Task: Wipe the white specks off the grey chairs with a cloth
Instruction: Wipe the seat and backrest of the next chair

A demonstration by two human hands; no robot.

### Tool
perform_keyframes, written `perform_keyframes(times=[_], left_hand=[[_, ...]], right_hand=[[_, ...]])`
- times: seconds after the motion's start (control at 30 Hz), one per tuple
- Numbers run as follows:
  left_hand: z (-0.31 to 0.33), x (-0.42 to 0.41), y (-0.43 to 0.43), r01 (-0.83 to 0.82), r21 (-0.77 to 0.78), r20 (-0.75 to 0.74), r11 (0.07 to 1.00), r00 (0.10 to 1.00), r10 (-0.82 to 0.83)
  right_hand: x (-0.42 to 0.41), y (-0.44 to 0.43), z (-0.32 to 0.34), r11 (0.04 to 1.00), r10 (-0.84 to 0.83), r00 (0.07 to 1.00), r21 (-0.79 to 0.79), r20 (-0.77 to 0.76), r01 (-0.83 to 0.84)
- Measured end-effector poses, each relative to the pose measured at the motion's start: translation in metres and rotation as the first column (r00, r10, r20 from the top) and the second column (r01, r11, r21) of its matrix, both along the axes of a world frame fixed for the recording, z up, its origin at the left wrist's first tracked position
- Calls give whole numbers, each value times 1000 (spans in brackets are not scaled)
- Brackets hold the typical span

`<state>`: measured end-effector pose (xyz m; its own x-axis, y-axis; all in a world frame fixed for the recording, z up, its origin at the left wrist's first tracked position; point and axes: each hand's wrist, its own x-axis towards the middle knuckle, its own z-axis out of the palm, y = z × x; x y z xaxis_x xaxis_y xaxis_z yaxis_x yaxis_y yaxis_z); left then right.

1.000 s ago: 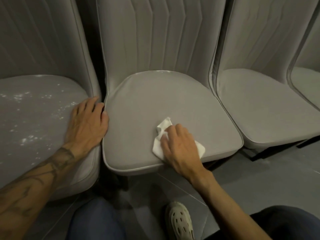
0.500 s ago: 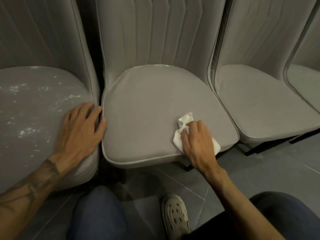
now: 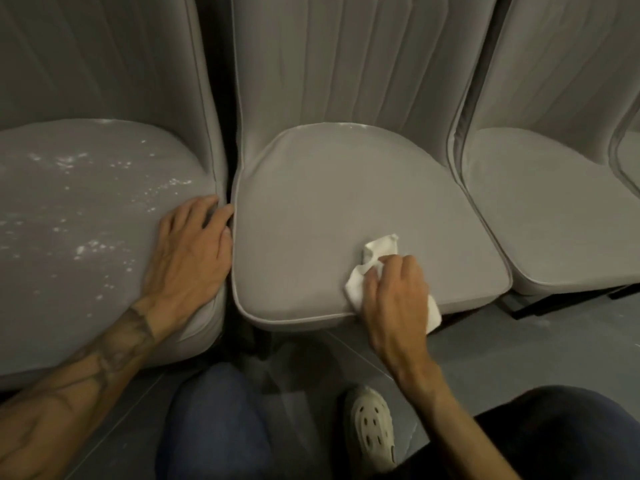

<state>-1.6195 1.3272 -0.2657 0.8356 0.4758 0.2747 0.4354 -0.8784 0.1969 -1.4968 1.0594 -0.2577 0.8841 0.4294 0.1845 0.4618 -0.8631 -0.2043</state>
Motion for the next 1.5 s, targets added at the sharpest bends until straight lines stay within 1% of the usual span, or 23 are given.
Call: perform_keyframes(times=[0.07,0.13,0.23,0.27,0.3,0.37,0.43,0.47,0.57,0.67,0.7,0.77,0.83,0.9,0.97,1.0,1.03,1.17,1.23,1.3,1.37,1.4,1.5], left_hand=[[1,-1,-1,-1,2,-8,1000,1000,1],[2,-1,-2,-1,-1,-17,1000,1000,1],[4,-2,-1,-2,-16,-34,1000,999,1],[4,-3,-1,-2,-16,-38,1000,999,2],[5,-3,-1,-1,-14,-38,1000,999,0],[5,-3,-2,2,-10,-34,1000,999,-3],[3,-3,-1,0,-4,-32,1000,999,-1],[3,-3,-1,-1,-2,-32,1000,999,1],[3,-4,0,-16,-31,-35,999,999,15],[4,-6,0,-19,-68,-35,998,999,17],[4,-5,-1,-15,-69,-37,998,999,13],[5,-4,-2,-23,-61,-53,998,998,20],[5,-4,-1,-39,-63,-65,997,997,35],[7,-4,-2,-34,-79,-72,996,997,29],[7,-4,-2,-9,-107,-76,994,997,1],[7,-5,-2,-5,-114,-77,993,997,-4],[8,-5,-2,-12,-113,-75,994,997,4],[13,-4,-6,-44,-97,-78,994,996,36],[14,-4,-7,-30,-108,-81,994,997,21],[13,-3,-5,-45,-122,-92,992,995,34],[12,-1,-4,-60,-106,-131,993,990,46],[10,-1,-4,-67,-96,-144,993,988,53],[10,0,-1,-75,-48,-144,996,987,67]], right_hand=[[-27,30,-1,1000,-14,999,26,30,13],[-48,54,-2,992,90,994,86,56,-95],[-50,60,-1,948,318,948,-27,-1,-318],[-42,54,1,934,352,936,-65,-4,-351],[-36,47,2,945,325,946,-35,-18,-325],[-31,37,4,979,171,985,109,11,-171],[-46,49,4,989,85,996,118,37,-89],[-58,62,1,990,105,993,89,51,-110],[-86,99,-3,960,269,962,69,55,-272],[-76,107,1,887,462,886,-39,34,-461],[-66,105,2,892,451,892,-11,23,-451],[-47,108,5,941,327,945,85,6,-327],[-39,125,8,958,273,962,91,-18,-271],[-37,146,8,916,399,917,48,0,-398],[-26,159,10,811,585,811,11,-21,-585],[-12,163,12,769,639,768,0,-43,-640],[4,166,15,757,651,757,-22,-53,-653],[49,184,23,862,498,865,-77,-55,-501],[40,191,19,829,551,833,-85,-39,-552],[34,193,15,750,659,750,-36,-51,-661],[47,195,15,721,691,718,8,-83,-693],[59,199,15,745,666,740,23,-93,-667],[81,211,16,866,499,865,31,-39,-499]])
